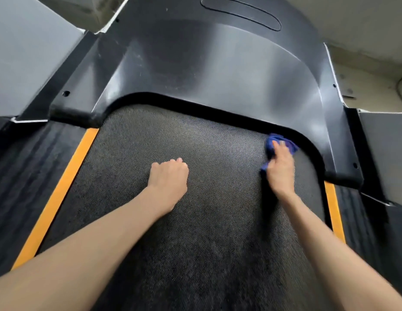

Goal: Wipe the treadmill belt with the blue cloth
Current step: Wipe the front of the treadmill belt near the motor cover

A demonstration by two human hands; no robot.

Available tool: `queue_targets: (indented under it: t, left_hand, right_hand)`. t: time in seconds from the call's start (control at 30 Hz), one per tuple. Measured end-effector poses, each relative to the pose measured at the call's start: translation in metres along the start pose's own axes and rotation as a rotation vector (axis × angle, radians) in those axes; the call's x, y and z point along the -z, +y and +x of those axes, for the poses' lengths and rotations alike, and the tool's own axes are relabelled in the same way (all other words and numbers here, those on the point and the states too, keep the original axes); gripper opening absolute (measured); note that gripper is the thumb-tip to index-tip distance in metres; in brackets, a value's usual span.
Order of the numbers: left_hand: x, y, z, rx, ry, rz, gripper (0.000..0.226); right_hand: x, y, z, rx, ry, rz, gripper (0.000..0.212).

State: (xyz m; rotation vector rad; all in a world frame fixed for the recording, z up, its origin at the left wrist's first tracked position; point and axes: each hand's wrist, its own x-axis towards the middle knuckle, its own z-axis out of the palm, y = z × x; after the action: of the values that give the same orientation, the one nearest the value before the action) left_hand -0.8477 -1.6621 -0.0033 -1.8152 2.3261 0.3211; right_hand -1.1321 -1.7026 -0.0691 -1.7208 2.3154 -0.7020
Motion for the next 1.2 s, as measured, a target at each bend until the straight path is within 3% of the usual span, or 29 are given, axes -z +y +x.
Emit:
queue_targets:
  t: [0.07, 0.17, 0.23, 0.33, 0.4, 0.47, 0.57, 0.63, 0.67, 0.77, 0.87, 0.93, 1.07, 1.13, 1.2]
  left_hand:
    - [0.001, 0.000, 0.001, 0.013, 0.004, -0.031, 0.029]
    - [0.003, 0.003, -0.001, 0.032, -0.032, -0.028, 0.030]
    - [0.005, 0.007, -0.002, 0.032, -0.058, -0.011, 0.035]
    - [0.007, 0.009, -0.004, 0.013, -0.080, 0.032, 0.036]
    - [0.005, 0.008, -0.004, -0.018, -0.091, 0.094, 0.036]
    - [0.002, 0.007, -0.005, -0.032, -0.107, 0.117, 0.042]
    - [-0.002, 0.006, -0.009, -0.033, -0.118, 0.104, 0.054]
    - [-0.001, 0.007, -0.010, -0.044, -0.105, 0.125, 0.055]
    - [0.000, 0.008, -0.011, -0.043, -0.106, 0.134, 0.051]
    - [0.005, 0.011, -0.009, -0.032, -0.098, 0.163, 0.037]
    - [0.007, 0.014, -0.008, -0.023, -0.111, 0.150, 0.030]
    - [0.005, 0.014, -0.006, -0.018, -0.109, 0.145, 0.028]
    - [0.002, 0.011, -0.004, -0.015, -0.112, 0.159, 0.030]
    - [0.001, 0.009, -0.004, -0.020, -0.112, 0.160, 0.033]
    - [0.002, 0.005, -0.003, -0.024, -0.117, 0.136, 0.037]
  right_hand:
    - [0.021, 0.032, 0.011, -0.109, -0.023, -0.055, 0.055]
    - [0.025, 0.035, 0.011, -0.080, -0.043, -0.017, 0.055]
    - [0.025, 0.029, -0.023, 0.064, -0.059, 0.013, 0.053]
    - [0.036, 0.045, -0.101, 0.377, -0.252, -0.001, 0.054]
    - [0.052, 0.066, -0.101, 0.548, -0.343, -0.075, 0.055]
    - [0.061, 0.081, -0.064, 0.468, -0.311, -0.096, 0.062]
    - [0.057, 0.076, -0.007, 0.026, -0.168, -0.036, 0.066]
    - [0.045, 0.053, -0.013, -0.053, -0.082, -0.005, 0.061]
    - [0.039, 0.043, -0.033, 0.025, -0.091, 0.020, 0.059]
    - [0.040, 0.035, -0.114, 0.486, -0.310, -0.005, 0.056]
    - [0.058, 0.054, -0.105, 0.797, -0.422, -0.115, 0.055]
    - [0.057, 0.065, -0.063, 0.684, -0.350, -0.137, 0.057]
    - [0.045, 0.057, -0.016, 0.080, -0.103, -0.022, 0.054]
    - [0.043, 0.046, -0.049, 0.136, -0.092, 0.023, 0.053]
    - [0.051, 0.047, -0.102, 0.351, -0.229, 0.012, 0.055]
